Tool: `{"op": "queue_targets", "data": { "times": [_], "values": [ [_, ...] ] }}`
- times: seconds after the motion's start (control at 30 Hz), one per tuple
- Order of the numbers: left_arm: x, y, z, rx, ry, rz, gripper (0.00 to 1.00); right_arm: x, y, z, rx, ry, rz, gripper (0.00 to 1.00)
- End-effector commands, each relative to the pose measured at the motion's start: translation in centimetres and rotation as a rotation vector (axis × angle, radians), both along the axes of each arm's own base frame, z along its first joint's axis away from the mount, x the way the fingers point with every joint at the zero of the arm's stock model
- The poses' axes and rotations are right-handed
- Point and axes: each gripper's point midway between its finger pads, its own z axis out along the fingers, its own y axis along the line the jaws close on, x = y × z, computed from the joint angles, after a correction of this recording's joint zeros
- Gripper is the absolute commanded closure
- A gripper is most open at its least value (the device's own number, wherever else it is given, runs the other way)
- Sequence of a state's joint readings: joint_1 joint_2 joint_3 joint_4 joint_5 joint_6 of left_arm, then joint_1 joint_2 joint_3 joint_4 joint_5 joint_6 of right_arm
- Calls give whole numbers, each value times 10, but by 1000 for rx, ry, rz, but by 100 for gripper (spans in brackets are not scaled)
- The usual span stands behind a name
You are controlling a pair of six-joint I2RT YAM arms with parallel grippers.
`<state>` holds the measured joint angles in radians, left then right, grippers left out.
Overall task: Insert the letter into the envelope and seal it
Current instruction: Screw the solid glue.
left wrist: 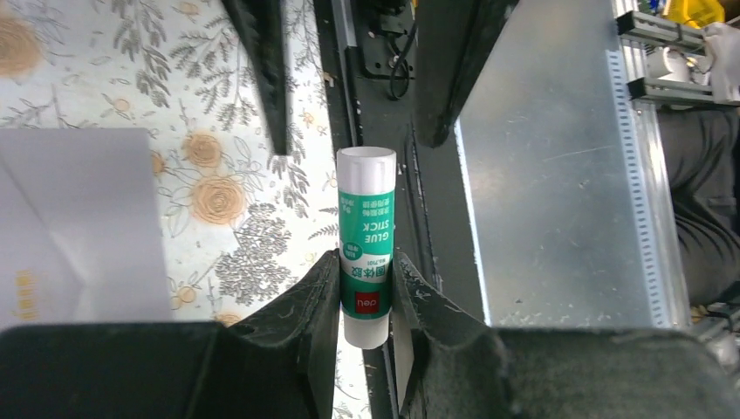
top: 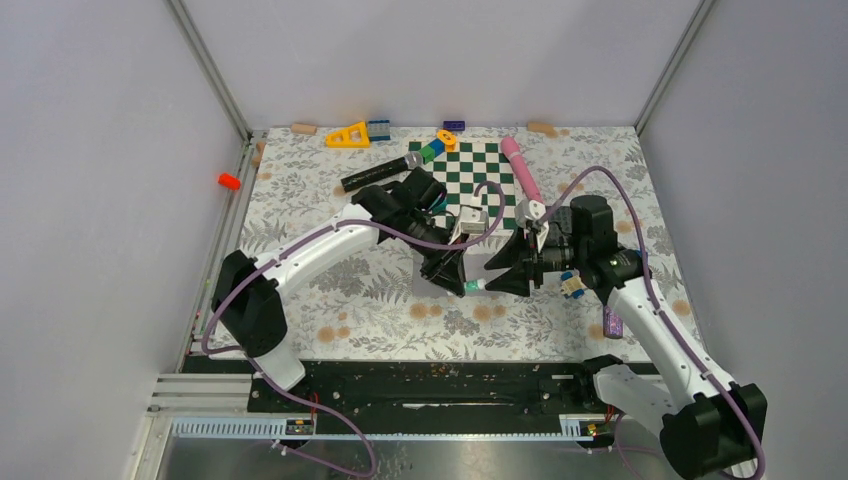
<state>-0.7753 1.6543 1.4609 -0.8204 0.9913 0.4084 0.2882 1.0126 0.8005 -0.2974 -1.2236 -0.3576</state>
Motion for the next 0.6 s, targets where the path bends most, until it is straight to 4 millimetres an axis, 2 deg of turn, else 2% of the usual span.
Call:
{"op": "queue_targets", "data": {
  "times": [0.0,0.07,0.13,0.23,0.37,0.57],
  "values": [
    [-8,1,19,-59,23,-51,100,16,2,5,-2,-146,-14,34],
    [2,1,17,-35,-22,1,100,28,2,10,-22,7,-111,19],
    [15,1,16,-20,-84,76,100,41,3,19,-37,147,-194,17],
    [38,2,15,3,-194,195,100,52,3,17,-68,414,-278,16],
    [67,6,14,45,-323,336,100,58,6,4,-72,724,-299,16],
    [92,11,0,138,-464,458,100,66,10,-9,-76,850,-305,23]
  ]
}}
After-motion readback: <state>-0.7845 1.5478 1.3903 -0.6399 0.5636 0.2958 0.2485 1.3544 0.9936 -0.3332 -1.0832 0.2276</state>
